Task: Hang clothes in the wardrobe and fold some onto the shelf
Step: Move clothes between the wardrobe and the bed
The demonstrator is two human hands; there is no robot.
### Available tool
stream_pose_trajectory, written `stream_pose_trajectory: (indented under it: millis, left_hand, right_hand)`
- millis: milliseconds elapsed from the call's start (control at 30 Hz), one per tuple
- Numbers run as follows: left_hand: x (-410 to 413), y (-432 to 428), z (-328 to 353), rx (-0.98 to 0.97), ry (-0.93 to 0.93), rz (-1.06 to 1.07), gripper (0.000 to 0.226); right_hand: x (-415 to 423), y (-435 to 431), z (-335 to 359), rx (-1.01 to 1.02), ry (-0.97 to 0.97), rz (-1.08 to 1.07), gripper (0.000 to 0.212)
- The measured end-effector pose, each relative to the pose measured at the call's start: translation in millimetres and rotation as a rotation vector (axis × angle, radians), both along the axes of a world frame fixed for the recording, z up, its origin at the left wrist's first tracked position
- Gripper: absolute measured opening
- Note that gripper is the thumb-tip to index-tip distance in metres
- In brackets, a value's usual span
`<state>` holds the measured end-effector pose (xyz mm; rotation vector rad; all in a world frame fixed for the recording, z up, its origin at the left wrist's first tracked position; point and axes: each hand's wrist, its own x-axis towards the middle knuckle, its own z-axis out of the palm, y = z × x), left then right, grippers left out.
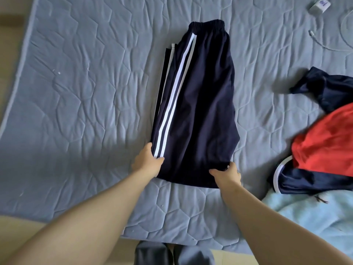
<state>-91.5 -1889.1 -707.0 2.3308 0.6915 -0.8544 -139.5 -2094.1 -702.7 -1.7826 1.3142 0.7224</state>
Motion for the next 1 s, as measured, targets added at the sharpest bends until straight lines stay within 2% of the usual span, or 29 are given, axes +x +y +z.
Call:
stream_pose_trajectory:
  millis: [100, 233, 333, 533, 700, 800, 867, 933, 1000]
  left_hand:
    - [-3, -1, 2, -0.122, -0.110, 0.139, 0.043]
    - [-7, 1, 4, -0.125, 0.005, 0.092, 0.028]
    - [-4, 4, 5, -0.190, 0.057, 0.141, 0.026]
    - [-16, 12, 15, -0.384, 0.024, 0.312, 0.015]
    - [-34, 21, 17, -0.446, -0.019, 0.424, 0.013]
    - [-48, 24, 11, -0.330, 0.025, 0.475, 0.009]
    - [-57, 26, 7, -0.185, 0.111, 0.430, 0.017]
    - [-57, 23, 3, -0.119, 0.163, 0.353, 0.026]
    - [-52, 17, 1, -0.143, 0.126, 0.348, 0.037]
  right_hand:
    - [-5, -1, -4, -0.023, -0.041, 0.005, 0.059]
    - [-12, 1, -4, -0.033, -0.040, 0.060, 0.016]
    - [-13, -1, -4, -0.014, -0.055, 0.064, 0.015]
    - [-16, -2, -7, 0.108, -0.098, 0.038, 0.005]
    - [-22, -7, -8, 0.173, -0.098, 0.022, 0.019]
    - [-32, -8, -7, 0.178, -0.024, -0.005, 0.029]
    - [-39, -7, -7, 0.205, -0.005, -0.065, 0.043]
    - [-41, -7, -10, 0.251, -0.058, -0.154, 0.052]
    - [-40, -7, -13, 0.268, -0.102, -0.155, 0.047]
